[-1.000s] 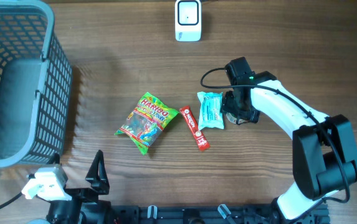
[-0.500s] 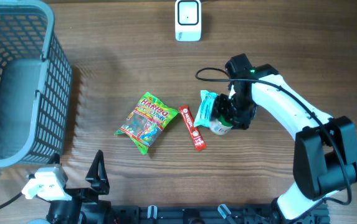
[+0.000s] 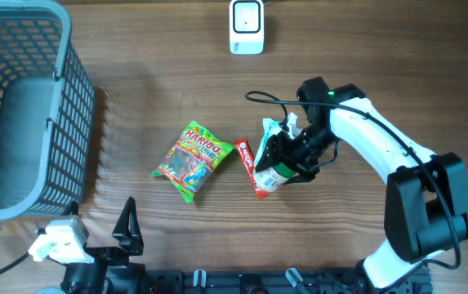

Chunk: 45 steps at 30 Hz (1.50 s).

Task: Scan the item barcode
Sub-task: 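Lift the bottle with the right gripper toward the white scanner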

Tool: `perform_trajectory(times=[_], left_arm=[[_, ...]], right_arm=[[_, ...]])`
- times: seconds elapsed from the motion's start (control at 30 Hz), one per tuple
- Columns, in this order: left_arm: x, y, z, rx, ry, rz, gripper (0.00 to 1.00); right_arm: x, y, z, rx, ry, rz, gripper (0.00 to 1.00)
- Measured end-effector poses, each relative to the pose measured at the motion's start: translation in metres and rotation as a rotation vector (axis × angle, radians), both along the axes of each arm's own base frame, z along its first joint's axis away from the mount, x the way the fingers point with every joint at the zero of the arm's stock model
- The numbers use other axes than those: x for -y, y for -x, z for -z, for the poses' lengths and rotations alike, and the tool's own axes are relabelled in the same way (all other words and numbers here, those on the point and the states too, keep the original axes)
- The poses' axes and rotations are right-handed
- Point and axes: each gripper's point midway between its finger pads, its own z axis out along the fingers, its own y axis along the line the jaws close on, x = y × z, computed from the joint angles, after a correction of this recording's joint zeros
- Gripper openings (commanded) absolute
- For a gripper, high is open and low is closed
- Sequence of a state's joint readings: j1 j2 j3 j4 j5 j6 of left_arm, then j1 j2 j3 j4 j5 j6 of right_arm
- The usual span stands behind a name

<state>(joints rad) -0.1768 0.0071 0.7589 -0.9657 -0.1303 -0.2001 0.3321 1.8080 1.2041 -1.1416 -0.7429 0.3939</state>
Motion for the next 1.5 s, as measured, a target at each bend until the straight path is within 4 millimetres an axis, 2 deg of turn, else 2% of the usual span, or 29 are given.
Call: perform_trajectory(times=[0.27, 0.4, 0.5, 0.63, 0.9, 1.03, 1.1, 1.3, 1.33, 1.4, 1.43, 1.5], left_arm=[[0.0, 0.0, 0.0, 0.0, 0.0, 0.0, 1.0], [0.0, 0.0, 0.0, 0.0, 0.0, 0.0, 1.0], [0.0, 0.0, 0.0, 0.0, 0.0, 0.0, 1.0], [0.0, 0.0, 0.0, 0.0, 0.0, 0.0, 1.0], [0.0, 0.0, 0.0, 0.0, 0.0, 0.0, 1.0], [0.0, 0.0, 0.0, 0.0, 0.0, 0.0, 1.0], [0.0, 0.0, 0.0, -0.001, 0.0, 0.0, 1.0], [0.0, 0.0, 0.0, -0.001, 0.0, 0.0, 1.0], [0.0, 0.0, 0.0, -0.001, 0.0, 0.0, 1.0], [0.0, 0.0, 0.0, -0.001, 0.0, 0.0, 1.0], [0.0, 0.0, 0.0, -0.001, 0.0, 0.0, 1.0], [0.0, 0.0, 0.0, -0.001, 0.0, 0.0, 1.0]], right_arm=[[-0.001, 0.0, -0.001, 0.003, -0.012, -0.003, 0.54], [-0.008, -0.019, 0.001, 0.094, -0.047, 0.0, 0.54], [-0.02, -0.046, -0.001, 0.207, -0.102, 0.025, 0.49], [-0.037, -0.088, -0.014, 0.393, -0.197, 0.052, 0.51], [-0.06, -0.158, -0.056, 0.783, -0.337, 0.064, 0.57], [-0.052, -0.193, -0.065, 0.959, -0.257, 0.117, 0.67], [-0.043, -0.218, -0.074, 1.095, -0.179, 0.157, 0.74], [-0.026, -0.272, -0.127, 1.499, -0.077, 0.231, 0.79], [-0.024, -0.278, -0.131, 1.537, -0.063, 0.242, 0.8], [-0.022, -0.292, -0.129, 1.604, -0.033, 0.259, 0.8], [-0.021, -0.299, -0.121, 1.613, -0.016, 0.263, 0.8], [-0.022, -0.31, -0.093, 1.576, 0.023, 0.247, 0.86]])
